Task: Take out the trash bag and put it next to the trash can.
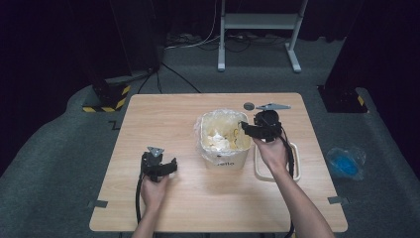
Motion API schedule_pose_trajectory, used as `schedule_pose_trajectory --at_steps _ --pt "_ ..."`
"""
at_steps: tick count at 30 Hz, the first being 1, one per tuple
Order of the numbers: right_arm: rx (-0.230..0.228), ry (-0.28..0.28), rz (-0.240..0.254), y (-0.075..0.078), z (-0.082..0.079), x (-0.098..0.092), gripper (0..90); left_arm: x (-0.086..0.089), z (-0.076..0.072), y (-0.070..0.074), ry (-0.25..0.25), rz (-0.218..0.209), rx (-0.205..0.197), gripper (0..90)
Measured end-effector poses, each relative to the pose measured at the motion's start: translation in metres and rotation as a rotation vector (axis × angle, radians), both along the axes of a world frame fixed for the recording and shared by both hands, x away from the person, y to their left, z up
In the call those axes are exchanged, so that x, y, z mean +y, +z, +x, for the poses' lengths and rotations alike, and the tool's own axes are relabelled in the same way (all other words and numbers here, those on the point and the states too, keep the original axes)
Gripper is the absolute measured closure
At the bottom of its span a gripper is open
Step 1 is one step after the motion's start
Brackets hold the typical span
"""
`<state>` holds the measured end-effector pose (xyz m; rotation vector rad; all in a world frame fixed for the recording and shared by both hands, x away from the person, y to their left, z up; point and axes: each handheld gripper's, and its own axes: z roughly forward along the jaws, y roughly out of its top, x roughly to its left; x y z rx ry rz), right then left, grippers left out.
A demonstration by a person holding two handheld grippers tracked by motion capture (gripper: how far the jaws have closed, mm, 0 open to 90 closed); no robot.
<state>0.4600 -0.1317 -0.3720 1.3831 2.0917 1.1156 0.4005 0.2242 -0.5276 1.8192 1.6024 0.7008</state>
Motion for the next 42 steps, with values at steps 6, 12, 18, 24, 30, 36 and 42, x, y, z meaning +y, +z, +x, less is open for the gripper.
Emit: schedule_pose_trajectory --at_steps 6,12,18,24,30,36,42 --pt "0.011 0.022 -0.003 0.000 0.002 0.008 47.0 0.000 0.000 0.000 0.000 0.000 0.000 20.2" --pt "0.026 0.046 -0.001 -0.001 0.004 0.019 46.6 0.000 0.000 0.000 0.000 0.000 0.000 20.2" --pt "0.056 0.066 0.013 -0.003 0.006 0.028 44.3 0.000 0.000 0.000 0.000 0.000 0.000 20.2" --pt "0.086 0.091 0.028 -0.004 0.007 0.036 40.0 0.000 0.000 0.000 0.000 0.000 0.000 20.2" --pt "0.092 0.107 0.042 -0.004 0.007 0.042 38.8 0.000 0.000 0.000 0.000 0.000 0.000 20.2" --pt "0.104 0.112 0.038 -0.006 0.007 0.048 38.4 0.000 0.000 0.000 0.000 0.000 0.000 20.2" --pt "0.103 0.119 0.044 -0.006 0.006 0.054 38.4 0.000 0.000 0.000 0.000 0.000 0.000 20.2"
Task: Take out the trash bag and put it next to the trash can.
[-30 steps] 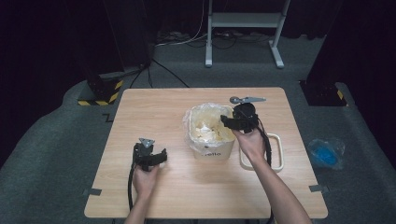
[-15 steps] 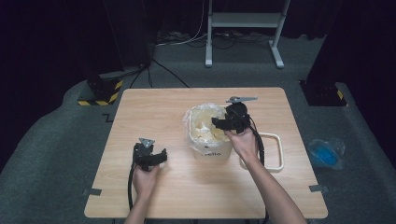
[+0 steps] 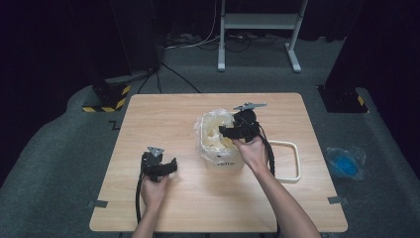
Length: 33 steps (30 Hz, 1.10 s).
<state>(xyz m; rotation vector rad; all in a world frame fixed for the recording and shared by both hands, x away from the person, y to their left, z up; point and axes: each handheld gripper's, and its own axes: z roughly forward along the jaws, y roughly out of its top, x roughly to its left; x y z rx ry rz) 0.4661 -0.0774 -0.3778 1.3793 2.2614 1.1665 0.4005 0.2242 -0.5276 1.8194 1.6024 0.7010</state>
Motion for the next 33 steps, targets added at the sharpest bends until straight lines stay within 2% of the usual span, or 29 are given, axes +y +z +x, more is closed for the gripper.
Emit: schedule_pose_trajectory --at_steps 9,13,33 --pt "-0.007 0.009 -0.004 0.000 -0.001 0.008 38.4 0.000 0.000 0.000 0.000 0.000 0.000 20.2" --pt "-0.011 0.015 0.011 0.001 -0.003 0.009 38.5 0.000 0.000 0.000 0.000 0.000 0.000 20.3" --pt "-0.009 0.031 0.000 0.001 -0.005 0.021 38.4 0.000 0.000 0.000 0.002 0.000 0.000 20.3"
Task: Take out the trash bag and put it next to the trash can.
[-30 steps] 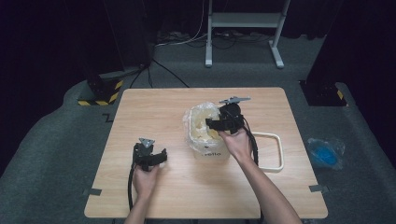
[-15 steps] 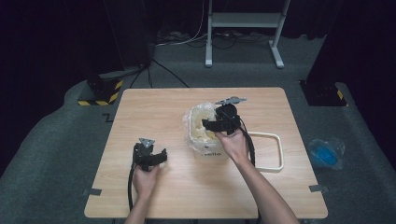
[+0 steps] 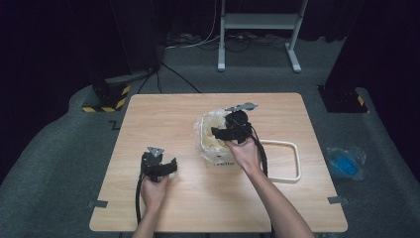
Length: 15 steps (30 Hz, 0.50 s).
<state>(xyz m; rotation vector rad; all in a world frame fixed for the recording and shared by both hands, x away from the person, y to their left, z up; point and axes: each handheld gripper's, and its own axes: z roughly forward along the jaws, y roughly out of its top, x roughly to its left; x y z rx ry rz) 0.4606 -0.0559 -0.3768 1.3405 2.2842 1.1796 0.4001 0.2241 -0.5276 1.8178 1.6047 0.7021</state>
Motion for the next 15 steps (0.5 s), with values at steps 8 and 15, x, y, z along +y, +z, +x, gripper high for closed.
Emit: schedule_pose_trajectory --at_steps 8,15 --pt "-0.001 0.011 -0.010 0.000 -0.001 0.008 37.0 0.000 0.000 0.000 0.000 0.002 0.000 20.3" --pt "0.008 0.013 -0.022 0.000 0.000 0.016 34.6 0.000 0.000 0.000 0.000 0.003 0.000 20.3"
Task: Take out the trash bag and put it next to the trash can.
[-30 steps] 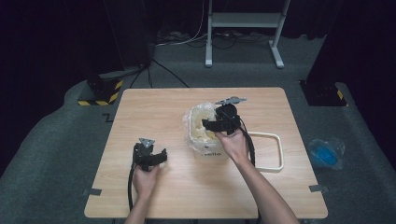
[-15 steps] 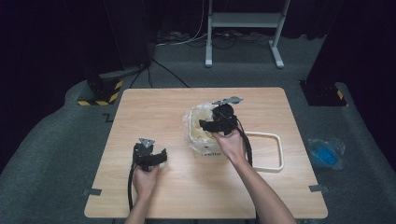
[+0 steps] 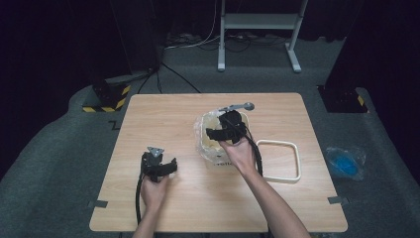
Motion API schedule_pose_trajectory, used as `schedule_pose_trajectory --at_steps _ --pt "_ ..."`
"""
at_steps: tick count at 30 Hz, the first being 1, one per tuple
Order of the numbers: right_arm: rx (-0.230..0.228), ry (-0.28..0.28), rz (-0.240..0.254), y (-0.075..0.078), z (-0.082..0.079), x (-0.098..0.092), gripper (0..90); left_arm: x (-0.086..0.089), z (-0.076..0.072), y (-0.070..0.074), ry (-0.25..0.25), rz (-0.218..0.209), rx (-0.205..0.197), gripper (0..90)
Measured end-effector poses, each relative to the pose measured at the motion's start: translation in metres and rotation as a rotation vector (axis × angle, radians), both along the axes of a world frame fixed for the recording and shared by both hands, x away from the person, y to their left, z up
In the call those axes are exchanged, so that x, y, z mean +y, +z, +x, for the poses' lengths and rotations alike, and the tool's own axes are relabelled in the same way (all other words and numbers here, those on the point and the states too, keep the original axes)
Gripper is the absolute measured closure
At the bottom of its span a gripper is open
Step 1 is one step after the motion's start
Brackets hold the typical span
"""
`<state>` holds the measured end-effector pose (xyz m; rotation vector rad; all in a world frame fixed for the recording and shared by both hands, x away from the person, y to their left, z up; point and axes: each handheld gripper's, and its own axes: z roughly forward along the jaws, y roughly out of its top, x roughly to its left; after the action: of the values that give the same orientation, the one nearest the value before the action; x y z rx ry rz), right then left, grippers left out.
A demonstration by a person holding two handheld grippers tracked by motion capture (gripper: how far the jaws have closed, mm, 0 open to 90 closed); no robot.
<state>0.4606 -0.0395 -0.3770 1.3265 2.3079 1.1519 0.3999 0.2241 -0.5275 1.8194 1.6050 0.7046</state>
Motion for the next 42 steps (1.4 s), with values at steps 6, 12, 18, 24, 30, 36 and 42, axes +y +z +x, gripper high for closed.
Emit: schedule_pose_trajectory --at_steps 6,12,18,24,30,36,42 --pt "0.004 -0.001 -0.012 0.002 0.000 0.006 30.9 0.000 0.000 0.000 0.000 0.000 0.000 20.3" --pt "0.013 0.004 -0.028 0.001 0.000 0.013 29.8 0.000 0.000 0.000 0.000 0.000 0.000 20.3" --pt "0.011 0.014 -0.042 0.003 -0.001 0.021 29.6 0.000 0.000 0.000 0.000 -0.001 0.000 20.3" --pt "0.017 0.022 -0.072 0.002 0.000 0.028 29.7 0.000 0.000 0.000 0.000 0.000 0.000 20.3" --pt "0.034 0.034 -0.096 -0.003 0.000 0.036 34.0 0.000 0.000 0.000 0.000 0.000 0.001 20.3" --pt "0.035 0.042 -0.111 -0.005 0.000 0.041 40.7 0.000 -0.001 0.000 0.002 0.002 0.000 20.6" --pt "0.041 0.058 -0.120 -0.007 0.000 0.041 50.0 0.000 -0.001 0.000 0.003 -0.001 -0.002 21.2"
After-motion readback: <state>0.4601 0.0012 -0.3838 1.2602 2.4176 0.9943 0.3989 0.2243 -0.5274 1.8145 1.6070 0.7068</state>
